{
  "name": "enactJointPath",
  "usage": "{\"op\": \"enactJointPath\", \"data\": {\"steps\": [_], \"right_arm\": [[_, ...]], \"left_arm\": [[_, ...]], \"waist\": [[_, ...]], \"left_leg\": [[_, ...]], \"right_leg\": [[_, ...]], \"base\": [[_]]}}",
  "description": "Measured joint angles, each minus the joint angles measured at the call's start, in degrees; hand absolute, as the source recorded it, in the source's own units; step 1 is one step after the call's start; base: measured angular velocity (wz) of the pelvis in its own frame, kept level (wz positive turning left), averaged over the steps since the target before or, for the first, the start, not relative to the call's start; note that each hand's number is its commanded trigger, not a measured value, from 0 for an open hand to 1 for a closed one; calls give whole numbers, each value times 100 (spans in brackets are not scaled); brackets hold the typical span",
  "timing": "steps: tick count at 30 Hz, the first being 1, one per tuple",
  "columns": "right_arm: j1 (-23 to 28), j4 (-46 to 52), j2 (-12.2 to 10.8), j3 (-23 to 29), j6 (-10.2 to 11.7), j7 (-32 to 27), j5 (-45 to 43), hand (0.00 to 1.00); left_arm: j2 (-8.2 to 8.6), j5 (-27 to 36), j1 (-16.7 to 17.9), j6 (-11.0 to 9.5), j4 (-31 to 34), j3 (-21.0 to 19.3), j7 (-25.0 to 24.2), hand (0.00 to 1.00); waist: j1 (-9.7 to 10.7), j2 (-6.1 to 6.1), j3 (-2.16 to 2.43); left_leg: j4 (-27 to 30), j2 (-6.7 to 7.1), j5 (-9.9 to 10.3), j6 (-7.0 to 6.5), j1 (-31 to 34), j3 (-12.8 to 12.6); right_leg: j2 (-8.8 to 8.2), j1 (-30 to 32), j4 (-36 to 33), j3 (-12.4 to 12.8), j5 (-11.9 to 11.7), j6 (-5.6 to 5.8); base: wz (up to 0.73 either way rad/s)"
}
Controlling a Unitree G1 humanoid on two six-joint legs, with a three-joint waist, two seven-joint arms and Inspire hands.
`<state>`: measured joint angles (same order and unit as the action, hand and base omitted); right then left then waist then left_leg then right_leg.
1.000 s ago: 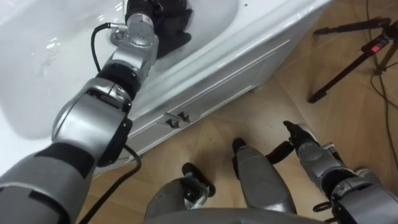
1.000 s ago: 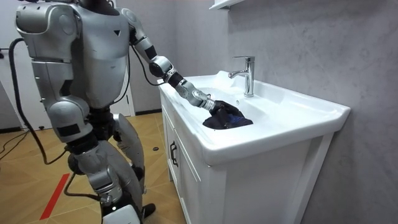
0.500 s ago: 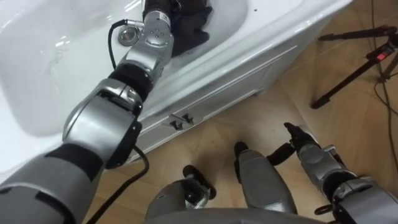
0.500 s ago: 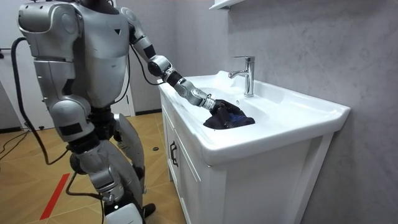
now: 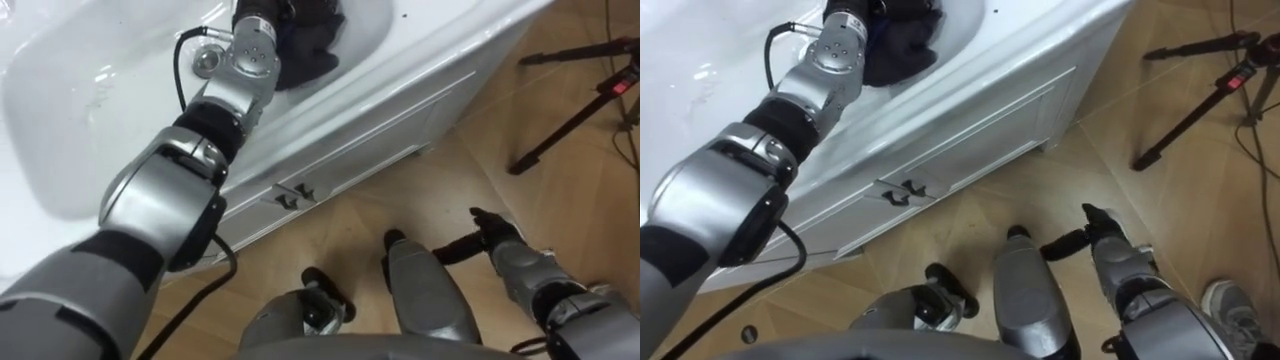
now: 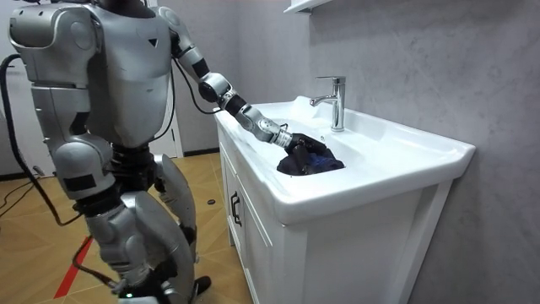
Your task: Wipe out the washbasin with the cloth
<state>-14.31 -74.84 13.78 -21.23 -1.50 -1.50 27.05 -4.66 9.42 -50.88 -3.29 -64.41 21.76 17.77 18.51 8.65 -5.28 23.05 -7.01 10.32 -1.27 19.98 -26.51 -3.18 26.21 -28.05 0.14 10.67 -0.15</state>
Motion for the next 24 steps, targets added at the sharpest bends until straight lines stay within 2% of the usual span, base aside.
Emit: {"op": "enactJointPath", "data": {"steps": [1, 3, 8, 11, 12, 15, 16, 17, 18, 19, 20, 22, 23, 24], "right_arm": [[44, -118, -34, 87, -55, 134, 323, 0], [158, -207, -20, 307, -109, 354, 671, 0], [613, -399, 133, 793, -188, 700, 1114, 0], [896, -533, 279, 877, -314, 824, 899, 0], [990, -565, 331, 919, -413, 848, 709, 0], [1203, -579, 399, 1199, -599, 869, 123, 0], [1271, -586, 421, 1253, -620, 858, -118, 0], [1306, -587, 431, 1268, -632, 850, -255, 0], [1396, -575, 445, 1353, -688, 809, -526, 0], [1420, -567, 446, 1378, -706, 777, -640, 0], [1456, -541, 442, 1457, -738, 721, -903, 0], [1521, -517, 406, 1558, -802, 663, -1398, 0], [1540, -494, 380, 1592, -831, 613, -1709, 0], [1563, -494, 379, 1613, -857, 557, -1947, 0]], "left_arm": [[-57, -292, 14, 1, -133, -152, -65, 100], [-159, -689, 65, -7, -338, -385, -148, 100], [-590, -1323, 553, -74, -377, -648, -287, 100], [-802, -1707, 790, -44, -538, -765, -343, 100], [-861, -1932, 892, -2, -611, -810, -368, 100], [-1010, -2564, 1136, 86, -872, -1036, -428, 100], [-1047, -2667, 1313, 161, -913, -1046, -438, 100], [-1051, -2722, 1443, 190, -922, -1053, -436, 100], [-1060, -2776, 1655, 199, -924, -1115, -417, 100], [-1065, -2793, 1755, 200, -924, -1162, -419, 100], [-1096, -2817, 1944, 212, -924, -1216, -422, 100], [-1186, -2909, 2183, 237, -925, -1266, -423, 100], [-1251, -3027, 2333, 277, -928, -1314, -422, 100], [-1267, -3117, 2474, 299, -927, -1478, -410, 100]], "waist": [[0, -96, -5], [41, -147, 4], [67, -216, 41], [6, -292, 115], [7, -318, 177], [-21, -326, 263], [-45, -315, 334], [-98, -316, 367], [-176, -303, 422], [-204, -278, 449], [-244, -231, 502], [-345, -215, 515], [-463, -226, 513], [-543, -217, 522]], "left_leg": [[-33, 20, -6, 15, -77, -32], [-25, 10, -4, 34, -88, -17], [-57, 3, -2, 56, -163, -57], [-64, 29, 17, 85, -272, -58], [-64, 30, 26, 98, -310, -46], [-178, 39, 18, 137, -531, -2], [-243, 38, 12, 149, -643, -20], [-271, 37, 16, 158, -702, -37], [-362, 40, 12, 173, -817, -76], [-411, 51, 2, 186, -877, -74], [-510, 64, -11, 202, -975, -74], [-637, 84, -40, 236, -1205, -92], [-738, 88, -54, 259, -1377, -113], [-809, 91, -70, 286, -1513, -114]], "right_leg": [[1, -1, -77, 62, 37, -11], [18, -10, -81, 69, 45, -20], [43, -48, -70, 102, 47, -35], [29, -113, -154, 119, 120, -38], [31, -146, -162, 119, 138, -45], [47, -399, -42, 82, 154, -51], [63, -512, 17, 88, 153, -52], [75, -556, 45, 108, 153, -53], [88, -638, 110, 125, 149, -53], [93, -693, 158, 124, 141, -52], [93, -794, 227, 111, 137, -50], [107, -992, 325, 109, 137, -53], [124, -1138, 367, 121, 142, -66], [138, -1271, 440, 109, 146, -71]], "base": [[-13], [-9], [-3], [0], [0], [0], [-7], [-13], [-13], [-8], [0], [-4], [-6], [-4]]}}
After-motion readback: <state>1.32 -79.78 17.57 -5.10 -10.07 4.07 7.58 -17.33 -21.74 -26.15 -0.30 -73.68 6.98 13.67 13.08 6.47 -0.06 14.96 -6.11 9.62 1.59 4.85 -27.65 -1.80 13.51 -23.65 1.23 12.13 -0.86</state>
